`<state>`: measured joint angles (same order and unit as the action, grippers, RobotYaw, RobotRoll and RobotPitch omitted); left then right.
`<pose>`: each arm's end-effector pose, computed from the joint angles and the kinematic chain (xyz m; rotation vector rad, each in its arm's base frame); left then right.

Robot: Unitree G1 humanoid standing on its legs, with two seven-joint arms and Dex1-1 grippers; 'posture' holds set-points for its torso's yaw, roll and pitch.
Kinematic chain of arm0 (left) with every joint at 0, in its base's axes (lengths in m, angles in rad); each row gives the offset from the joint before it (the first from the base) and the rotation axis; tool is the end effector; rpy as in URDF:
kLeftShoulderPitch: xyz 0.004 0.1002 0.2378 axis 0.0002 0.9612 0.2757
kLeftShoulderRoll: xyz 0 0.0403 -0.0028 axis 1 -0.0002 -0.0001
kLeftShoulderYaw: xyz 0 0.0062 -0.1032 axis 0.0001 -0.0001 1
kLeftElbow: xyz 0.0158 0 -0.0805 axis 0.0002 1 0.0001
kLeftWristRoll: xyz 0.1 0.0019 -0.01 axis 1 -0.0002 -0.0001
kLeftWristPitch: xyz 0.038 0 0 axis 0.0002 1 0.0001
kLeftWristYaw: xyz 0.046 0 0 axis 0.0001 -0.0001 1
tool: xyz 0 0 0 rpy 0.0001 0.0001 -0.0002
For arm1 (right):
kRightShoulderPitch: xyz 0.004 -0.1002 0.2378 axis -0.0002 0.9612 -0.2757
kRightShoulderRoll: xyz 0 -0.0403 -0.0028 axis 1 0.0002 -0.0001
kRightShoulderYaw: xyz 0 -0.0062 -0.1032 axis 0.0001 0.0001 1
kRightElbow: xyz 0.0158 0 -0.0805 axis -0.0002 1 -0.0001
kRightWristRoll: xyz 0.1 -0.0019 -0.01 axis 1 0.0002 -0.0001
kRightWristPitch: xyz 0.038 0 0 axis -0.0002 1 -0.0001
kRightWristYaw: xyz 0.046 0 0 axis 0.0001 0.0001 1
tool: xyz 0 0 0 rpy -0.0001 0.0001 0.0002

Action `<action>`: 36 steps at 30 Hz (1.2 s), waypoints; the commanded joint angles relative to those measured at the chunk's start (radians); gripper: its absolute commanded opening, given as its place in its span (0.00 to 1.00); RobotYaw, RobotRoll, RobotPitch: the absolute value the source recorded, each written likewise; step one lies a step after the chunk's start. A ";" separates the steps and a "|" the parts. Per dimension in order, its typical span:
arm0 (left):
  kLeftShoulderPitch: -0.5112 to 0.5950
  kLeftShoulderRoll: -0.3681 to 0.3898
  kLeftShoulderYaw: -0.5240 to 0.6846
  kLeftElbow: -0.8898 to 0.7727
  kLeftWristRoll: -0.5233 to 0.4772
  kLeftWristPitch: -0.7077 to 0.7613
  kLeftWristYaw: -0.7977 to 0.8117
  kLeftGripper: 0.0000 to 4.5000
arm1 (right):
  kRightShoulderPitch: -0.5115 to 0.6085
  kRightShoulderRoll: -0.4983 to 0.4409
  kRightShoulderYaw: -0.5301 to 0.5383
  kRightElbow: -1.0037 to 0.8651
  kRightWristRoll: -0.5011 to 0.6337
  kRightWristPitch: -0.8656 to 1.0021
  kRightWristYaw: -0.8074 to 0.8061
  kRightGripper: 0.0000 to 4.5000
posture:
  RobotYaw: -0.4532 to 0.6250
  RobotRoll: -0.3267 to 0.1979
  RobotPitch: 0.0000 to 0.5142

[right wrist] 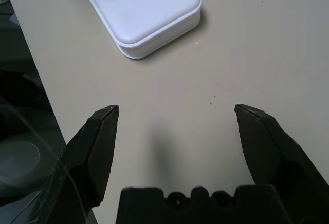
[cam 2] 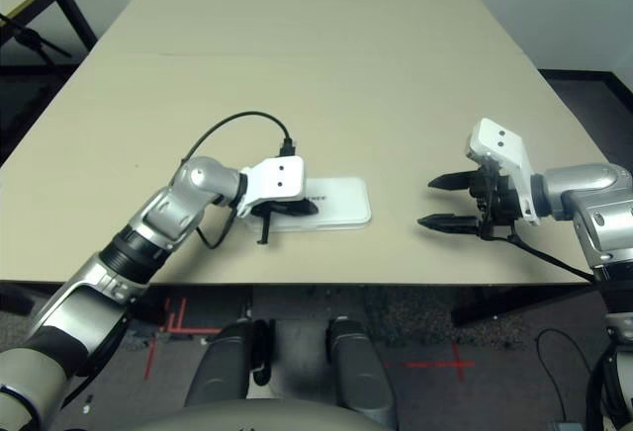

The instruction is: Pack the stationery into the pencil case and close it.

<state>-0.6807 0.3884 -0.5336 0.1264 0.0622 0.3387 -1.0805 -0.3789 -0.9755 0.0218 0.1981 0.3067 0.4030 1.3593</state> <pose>0.2937 0.1009 0.1424 0.7439 0.2612 -1.4234 0.2531 -0.3202 0.1764 -0.3789 0.5467 1.0628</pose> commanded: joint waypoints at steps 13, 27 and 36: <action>0.089 -0.007 0.190 0.003 -0.067 0.022 0.126 0.63 | -0.038 0.066 -0.003 0.056 -0.016 -0.077 -0.039 1.00 | 0.38 0.62 0.30; -0.015 0.031 0.839 0.121 -0.219 -0.053 0.683 1.00 | -0.292 0.259 -0.174 0.526 -0.102 -0.365 -0.570 1.00 | 0.39 0.62 0.30; 0.000 0.161 0.982 0.365 -0.261 -0.276 0.734 1.00 | -0.394 0.217 -0.260 0.908 -0.181 -0.615 -0.977 1.00 | 0.37 0.62 0.35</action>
<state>-0.6957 0.5408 0.4389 0.4580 -0.1826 0.0916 -0.3504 -0.7727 -0.7455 -0.2127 1.0645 0.1326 -0.1816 0.4063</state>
